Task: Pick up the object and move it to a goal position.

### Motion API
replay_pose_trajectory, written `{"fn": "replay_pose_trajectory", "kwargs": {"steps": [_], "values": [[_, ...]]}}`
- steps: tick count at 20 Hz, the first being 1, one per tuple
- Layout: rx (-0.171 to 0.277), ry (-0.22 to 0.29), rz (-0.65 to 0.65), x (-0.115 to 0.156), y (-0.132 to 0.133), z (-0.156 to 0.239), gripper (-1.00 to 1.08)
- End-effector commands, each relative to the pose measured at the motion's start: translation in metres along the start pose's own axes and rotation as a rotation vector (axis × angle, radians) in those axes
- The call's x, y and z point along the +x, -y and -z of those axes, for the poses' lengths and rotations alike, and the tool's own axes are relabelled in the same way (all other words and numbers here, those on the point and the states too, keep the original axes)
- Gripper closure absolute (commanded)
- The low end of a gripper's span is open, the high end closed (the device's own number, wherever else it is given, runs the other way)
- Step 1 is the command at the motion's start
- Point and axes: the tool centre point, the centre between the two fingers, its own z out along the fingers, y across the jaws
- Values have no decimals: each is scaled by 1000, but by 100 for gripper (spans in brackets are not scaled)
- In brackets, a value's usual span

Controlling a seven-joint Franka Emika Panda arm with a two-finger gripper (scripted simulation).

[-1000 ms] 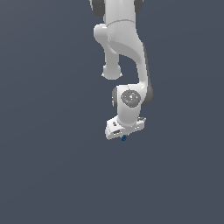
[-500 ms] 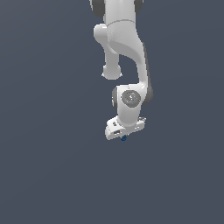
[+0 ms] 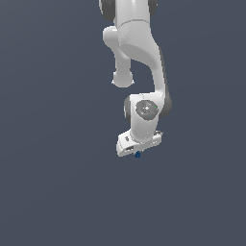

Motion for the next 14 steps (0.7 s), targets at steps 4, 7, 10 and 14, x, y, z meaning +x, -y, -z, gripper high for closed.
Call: {"fn": "replay_pose_trajectory", "kwargs": {"steps": [4,7,10,14], "values": [[0,0,0,23,-2,15,108],[0,0,0,39,-4,25,108],[0,0,0,54,-6,34,108],[0,0,0,71,-8,44,108]]}}
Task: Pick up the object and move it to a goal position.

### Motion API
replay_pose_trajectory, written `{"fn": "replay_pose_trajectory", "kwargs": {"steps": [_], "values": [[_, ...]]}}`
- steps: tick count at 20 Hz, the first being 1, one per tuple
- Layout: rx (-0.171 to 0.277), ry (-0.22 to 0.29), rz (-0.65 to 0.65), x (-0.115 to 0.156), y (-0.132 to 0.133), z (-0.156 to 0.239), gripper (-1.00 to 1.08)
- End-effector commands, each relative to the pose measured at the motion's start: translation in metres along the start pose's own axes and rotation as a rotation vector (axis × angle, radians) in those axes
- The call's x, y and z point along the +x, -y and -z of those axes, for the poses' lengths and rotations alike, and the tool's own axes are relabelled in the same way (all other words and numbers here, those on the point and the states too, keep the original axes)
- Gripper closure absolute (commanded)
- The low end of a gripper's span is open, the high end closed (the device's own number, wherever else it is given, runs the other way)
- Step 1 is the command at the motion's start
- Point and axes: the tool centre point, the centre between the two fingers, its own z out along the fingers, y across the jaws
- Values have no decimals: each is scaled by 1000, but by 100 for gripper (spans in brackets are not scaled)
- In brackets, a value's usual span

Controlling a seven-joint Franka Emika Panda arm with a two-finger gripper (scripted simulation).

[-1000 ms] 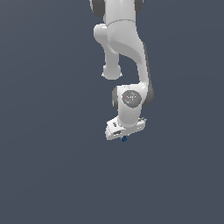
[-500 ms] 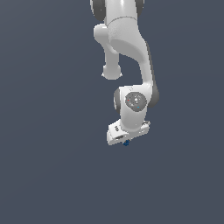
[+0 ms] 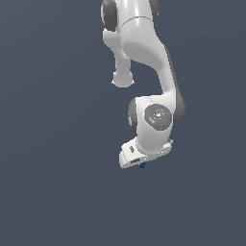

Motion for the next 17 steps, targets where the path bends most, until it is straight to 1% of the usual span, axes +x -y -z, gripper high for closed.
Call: {"fn": "replay_pose_trajectory", "kwargs": {"steps": [1,9,17], "values": [[0,0,0,10,-1,6,108],[0,0,0,30,-4,17,108],[0,0,0,35,-4,20,108]]}}
